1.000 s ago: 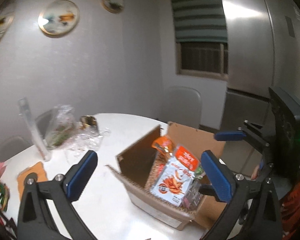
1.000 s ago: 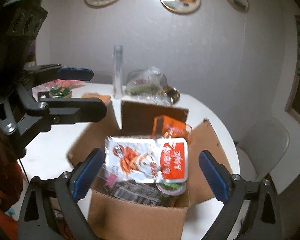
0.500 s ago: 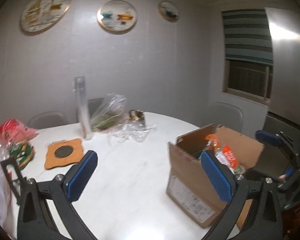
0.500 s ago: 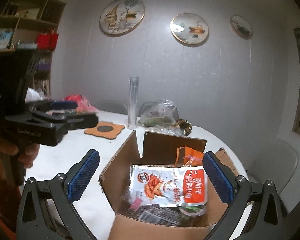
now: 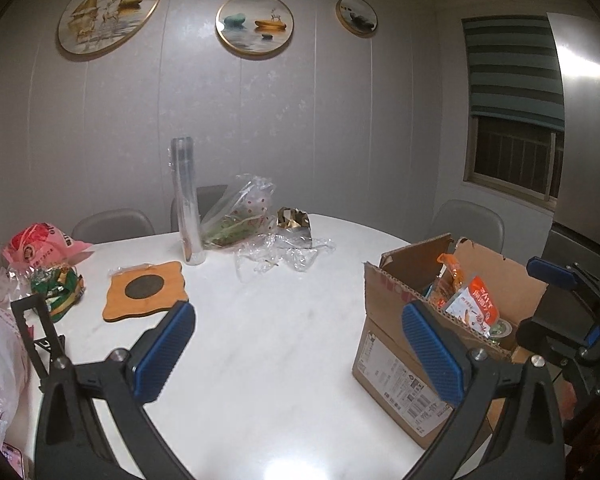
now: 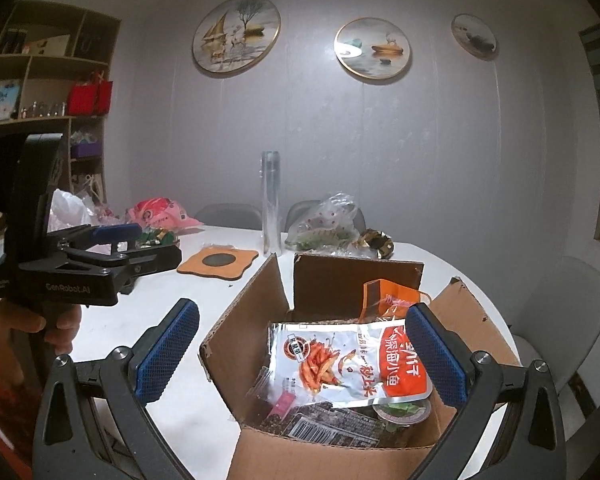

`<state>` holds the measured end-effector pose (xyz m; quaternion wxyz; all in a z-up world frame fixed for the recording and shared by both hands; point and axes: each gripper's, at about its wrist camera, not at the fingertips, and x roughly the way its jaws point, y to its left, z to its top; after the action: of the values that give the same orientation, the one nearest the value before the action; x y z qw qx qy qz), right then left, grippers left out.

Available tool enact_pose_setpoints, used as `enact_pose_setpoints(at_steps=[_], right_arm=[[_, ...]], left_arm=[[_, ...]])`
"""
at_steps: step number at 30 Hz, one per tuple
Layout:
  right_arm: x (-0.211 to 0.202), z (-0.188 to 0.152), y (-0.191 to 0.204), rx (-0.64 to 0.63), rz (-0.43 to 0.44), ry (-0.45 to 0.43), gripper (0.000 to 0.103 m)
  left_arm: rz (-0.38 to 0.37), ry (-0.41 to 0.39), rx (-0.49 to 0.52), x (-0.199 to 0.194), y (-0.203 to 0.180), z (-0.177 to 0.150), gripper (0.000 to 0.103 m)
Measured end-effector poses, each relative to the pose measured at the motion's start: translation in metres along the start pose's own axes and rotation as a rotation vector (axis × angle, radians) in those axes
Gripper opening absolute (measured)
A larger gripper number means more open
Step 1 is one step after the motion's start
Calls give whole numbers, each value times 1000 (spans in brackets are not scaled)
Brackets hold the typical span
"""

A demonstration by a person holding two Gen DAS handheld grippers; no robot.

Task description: Organize snacks

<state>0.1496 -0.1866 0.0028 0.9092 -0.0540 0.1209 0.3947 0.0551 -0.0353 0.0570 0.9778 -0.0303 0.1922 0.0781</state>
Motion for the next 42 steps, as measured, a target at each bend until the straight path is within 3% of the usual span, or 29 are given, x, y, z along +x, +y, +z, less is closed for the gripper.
enact_pose_setpoints(at_steps=[42], right_arm=[[6,-4,1,4,11,29,103]], left_arm=[[-69,4,10,2,-12,2,102]])
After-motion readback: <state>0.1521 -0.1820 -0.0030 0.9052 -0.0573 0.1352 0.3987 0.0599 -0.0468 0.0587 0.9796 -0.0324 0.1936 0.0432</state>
